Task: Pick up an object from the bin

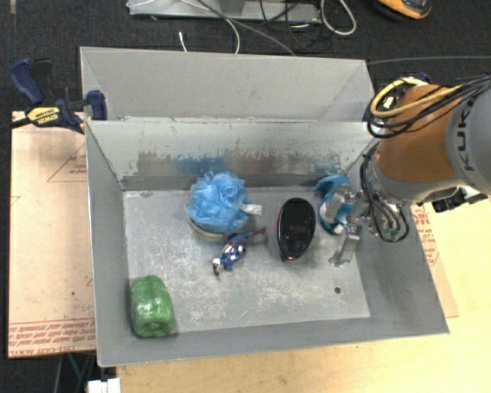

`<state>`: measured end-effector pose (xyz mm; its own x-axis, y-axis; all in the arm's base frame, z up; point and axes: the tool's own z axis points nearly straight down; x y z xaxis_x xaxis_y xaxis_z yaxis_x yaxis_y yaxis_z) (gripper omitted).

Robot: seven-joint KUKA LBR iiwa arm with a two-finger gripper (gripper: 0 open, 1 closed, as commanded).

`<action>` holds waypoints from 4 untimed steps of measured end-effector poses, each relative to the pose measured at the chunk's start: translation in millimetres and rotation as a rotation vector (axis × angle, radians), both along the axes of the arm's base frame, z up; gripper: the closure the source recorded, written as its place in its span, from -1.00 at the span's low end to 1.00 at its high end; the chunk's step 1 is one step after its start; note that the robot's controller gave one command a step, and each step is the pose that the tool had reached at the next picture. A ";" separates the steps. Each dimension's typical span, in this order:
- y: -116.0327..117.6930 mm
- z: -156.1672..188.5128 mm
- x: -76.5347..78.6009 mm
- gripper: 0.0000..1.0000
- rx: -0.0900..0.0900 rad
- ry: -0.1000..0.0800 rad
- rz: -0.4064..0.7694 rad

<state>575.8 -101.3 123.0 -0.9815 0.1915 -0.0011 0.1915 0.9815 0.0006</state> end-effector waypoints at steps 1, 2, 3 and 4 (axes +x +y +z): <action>31.6 -55.7 20.4 -1.00 0.005 -0.001 -0.046; 51.8 -46.2 42.8 -1.00 -0.002 -0.013 -0.026; 73.0 -53.4 22.1 -1.00 0.003 -0.001 -0.066; 69.6 -53.6 39.5 1.00 -0.001 -0.013 0.003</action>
Offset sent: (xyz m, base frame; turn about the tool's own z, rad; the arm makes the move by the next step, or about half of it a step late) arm 0.0416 0.0506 -0.0467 0.0302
